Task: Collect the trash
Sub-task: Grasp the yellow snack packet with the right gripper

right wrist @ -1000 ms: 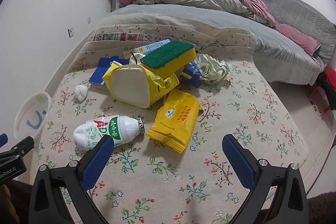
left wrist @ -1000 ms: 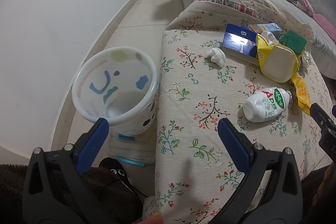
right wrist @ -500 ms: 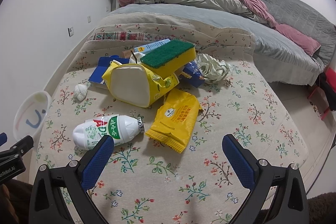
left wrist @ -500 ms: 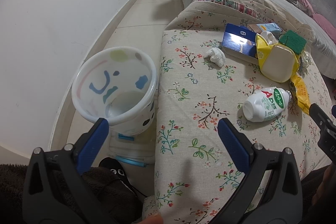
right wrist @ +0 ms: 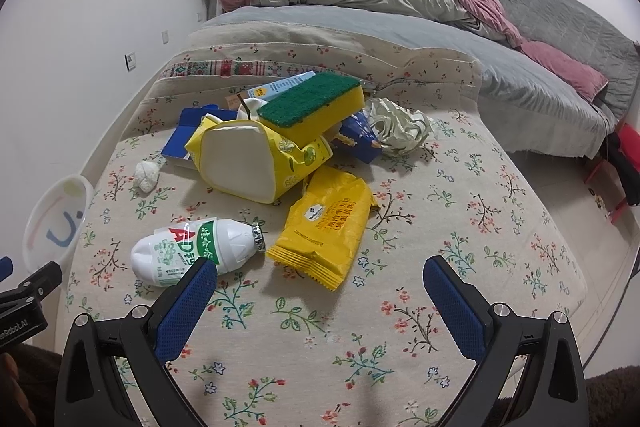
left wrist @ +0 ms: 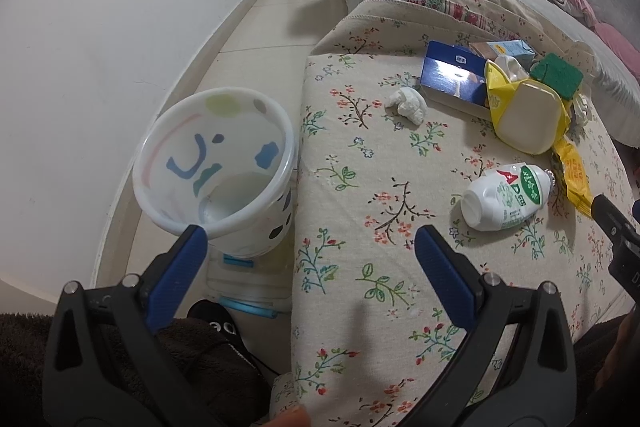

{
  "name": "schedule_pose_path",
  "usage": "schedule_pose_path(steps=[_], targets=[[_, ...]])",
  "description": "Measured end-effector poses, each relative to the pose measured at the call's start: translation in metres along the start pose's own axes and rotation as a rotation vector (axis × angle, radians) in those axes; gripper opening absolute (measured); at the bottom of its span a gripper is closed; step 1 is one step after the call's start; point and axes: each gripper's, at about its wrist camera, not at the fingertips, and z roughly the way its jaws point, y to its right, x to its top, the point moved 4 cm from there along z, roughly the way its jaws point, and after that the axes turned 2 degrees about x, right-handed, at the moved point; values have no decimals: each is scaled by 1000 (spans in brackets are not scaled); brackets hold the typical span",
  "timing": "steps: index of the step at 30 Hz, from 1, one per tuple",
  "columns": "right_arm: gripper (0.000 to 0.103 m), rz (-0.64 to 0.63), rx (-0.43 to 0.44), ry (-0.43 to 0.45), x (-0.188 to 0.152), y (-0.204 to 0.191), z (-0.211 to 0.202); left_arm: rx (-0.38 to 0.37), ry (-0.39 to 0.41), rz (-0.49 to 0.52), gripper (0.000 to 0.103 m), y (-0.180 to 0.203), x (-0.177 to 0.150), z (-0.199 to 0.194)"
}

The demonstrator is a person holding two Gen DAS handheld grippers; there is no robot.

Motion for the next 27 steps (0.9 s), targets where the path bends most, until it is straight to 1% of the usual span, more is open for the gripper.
schedule_pose_path(steps=[8, 13, 15, 17, 22, 27], targets=[[103, 14, -16, -13, 0, 7, 4, 1, -2, 8, 103, 3, -2, 3], [103, 34, -17, -42, 2, 14, 15, 6, -8, 19, 103, 4, -2, 8], [103, 34, -6, -64, 6, 16, 23, 12, -16, 25, 103, 3, -2, 12], [103, 37, -14, -77, 11, 18, 29, 18, -29, 28, 103, 2, -1, 16], [103, 104, 21, -129, 22, 27, 54, 21, -50, 21, 103, -3, 2, 25], [103, 117, 30, -168, 29, 29, 74, 26, -62, 22, 103, -5, 6, 33]])
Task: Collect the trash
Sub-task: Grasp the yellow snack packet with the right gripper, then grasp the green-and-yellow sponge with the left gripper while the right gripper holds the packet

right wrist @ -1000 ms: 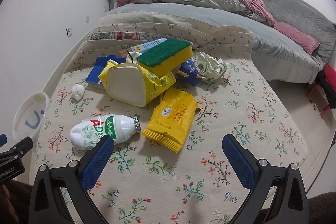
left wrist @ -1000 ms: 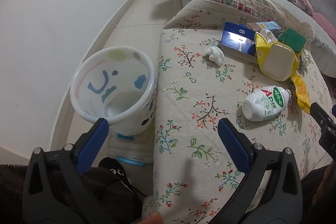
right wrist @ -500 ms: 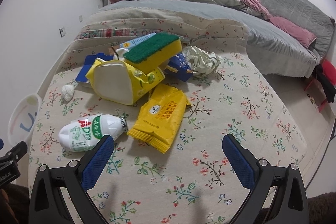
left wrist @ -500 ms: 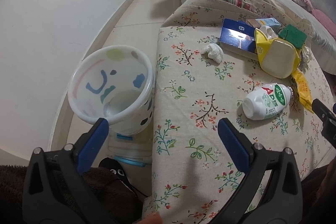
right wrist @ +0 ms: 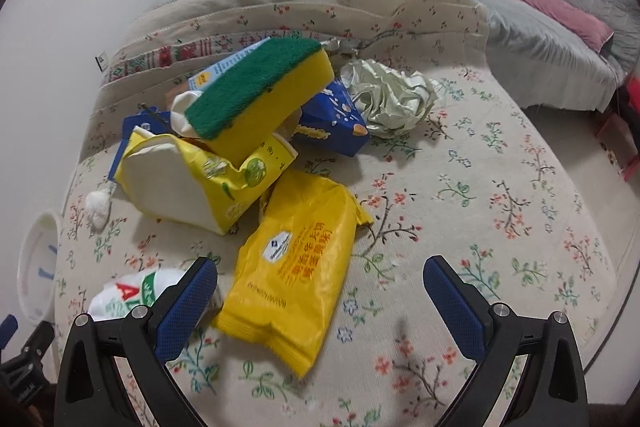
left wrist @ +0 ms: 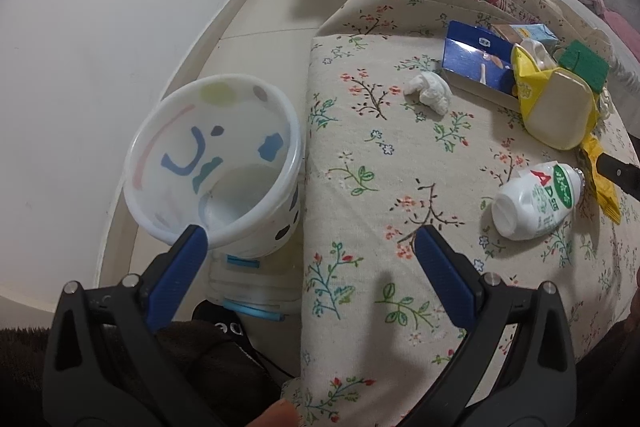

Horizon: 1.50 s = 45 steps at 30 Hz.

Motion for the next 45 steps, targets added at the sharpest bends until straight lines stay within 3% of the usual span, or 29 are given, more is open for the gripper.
schedule_pose_path(steps=[5, 7, 8, 9, 10, 12, 15, 24, 31, 40, 45], targets=[[102, 0, 3, -36, 1, -1, 17, -3, -14, 7, 103, 0, 6, 8], [97, -5, 4, -52, -1, -1, 23, -5, -20, 12, 103, 0, 8, 11], [89, -9, 2, -60, -1, -2, 26, -7, -22, 14, 103, 0, 9, 13], [73, -19, -2, -74, -3, -2, 30, -13, -24, 18, 103, 1, 11, 13], [64, -24, -3, -84, -5, -2, 33, -17, -25, 21, 103, 2, 11, 12], [52, -42, -8, -71, -6, -2, 32, -27, -20, 31, 103, 5, 14, 11], [45, -44, 18, -65, -9, 1, 29, -54, -9, 52, 103, 12, 20, 6], [42, -5, 27, -15, -12, 28, 1, -148, 65, 138, 103, 54, 51, -24], [42, 39, 6, 59, -7, 54, -28, -309, 105, 271, 102, 111, 82, -56], [42, 121, -3, 92, -10, 104, -43, -443, 144, 443, 94, 196, 114, -71], [42, 156, 2, 105, -11, 119, -50, -469, 90, 519, 83, 240, 119, -59]])
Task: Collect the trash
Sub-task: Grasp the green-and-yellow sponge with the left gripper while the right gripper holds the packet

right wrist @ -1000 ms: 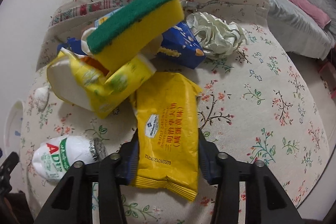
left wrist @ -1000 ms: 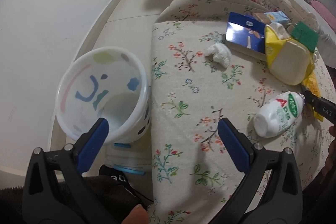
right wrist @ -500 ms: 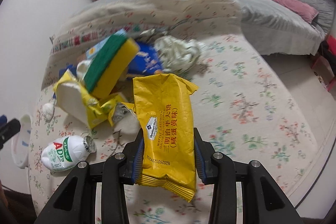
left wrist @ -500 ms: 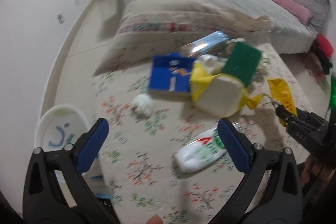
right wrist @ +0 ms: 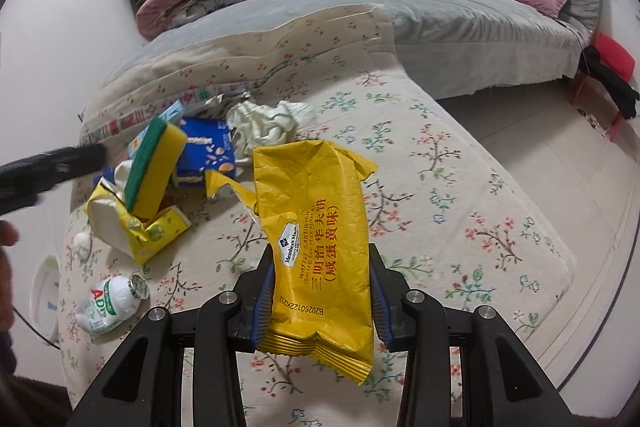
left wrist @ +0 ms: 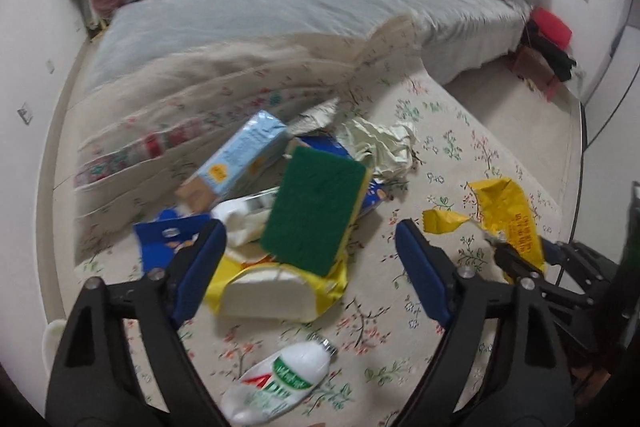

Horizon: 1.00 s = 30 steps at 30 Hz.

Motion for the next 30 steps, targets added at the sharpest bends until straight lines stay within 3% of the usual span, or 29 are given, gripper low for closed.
schedule_pose_path(steps=[4, 10, 14, 19, 30], targets=[[42, 21, 1, 11, 5, 8, -3, 10, -54, 16, 71, 7, 1, 24], [42, 39, 6, 14, 10, 15, -3, 25, -105, 9, 67, 13, -2, 43], [42, 45, 12, 12, 11, 16, -3, 44, -109, 8, 48, 14, -2, 48], [42, 32, 17, 22, 14, 11, -7, 15, -60, -22, 24, 12, -2, 38], [42, -16, 34, 44, 21, -17, -14, -26, 104, -43, 21, -2, 1, -12]])
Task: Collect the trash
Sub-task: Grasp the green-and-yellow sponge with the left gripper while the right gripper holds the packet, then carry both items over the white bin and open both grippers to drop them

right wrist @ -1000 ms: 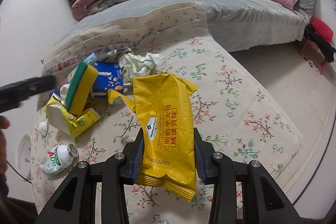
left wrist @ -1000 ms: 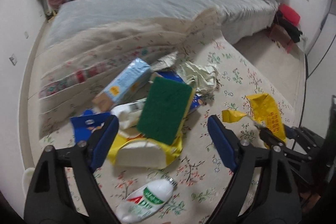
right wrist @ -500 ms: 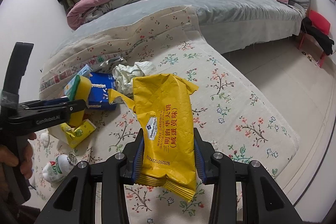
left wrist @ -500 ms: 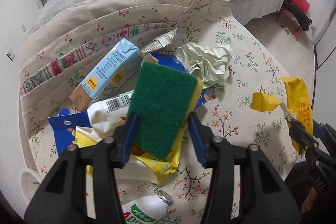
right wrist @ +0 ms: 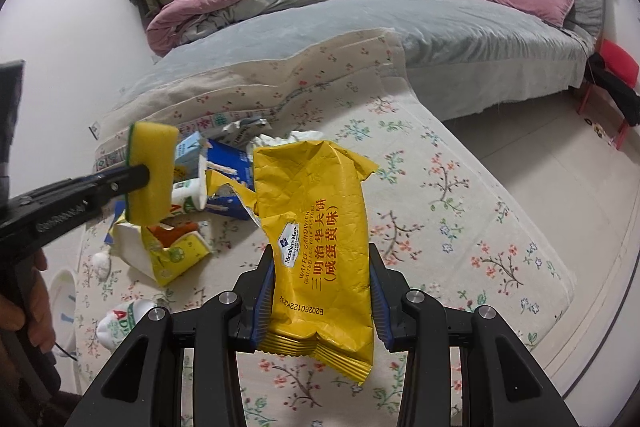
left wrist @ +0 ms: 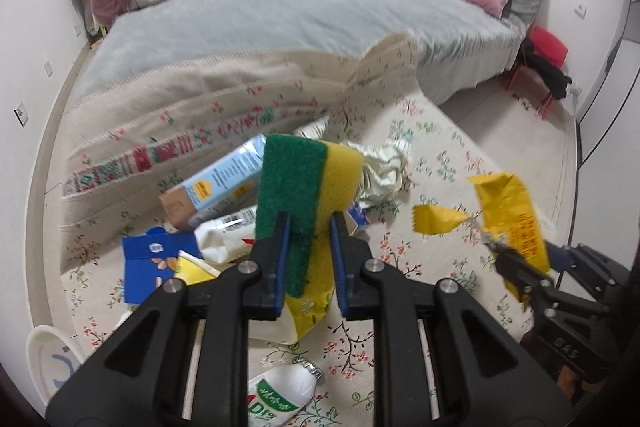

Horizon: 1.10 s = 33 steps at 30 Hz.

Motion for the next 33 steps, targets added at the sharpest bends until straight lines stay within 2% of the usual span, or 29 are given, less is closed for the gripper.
schedule_pose_path(steps=[9, 18, 26, 33], targets=[[42, -48, 33, 21, 8, -36, -8, -11, 65, -93, 20, -37, -1, -36], [42, -124, 96, 23, 12, -90, -10, 60, 81, -150, 20, -87, -25, -66], [42, -203, 150, 1, 7, -147, -3, 140, 57, -219, 20, -141, -61, -87], [42, -285, 243, -38, -1, -221, 10, 227, 11, -283, 20, -197, -99, -101]])
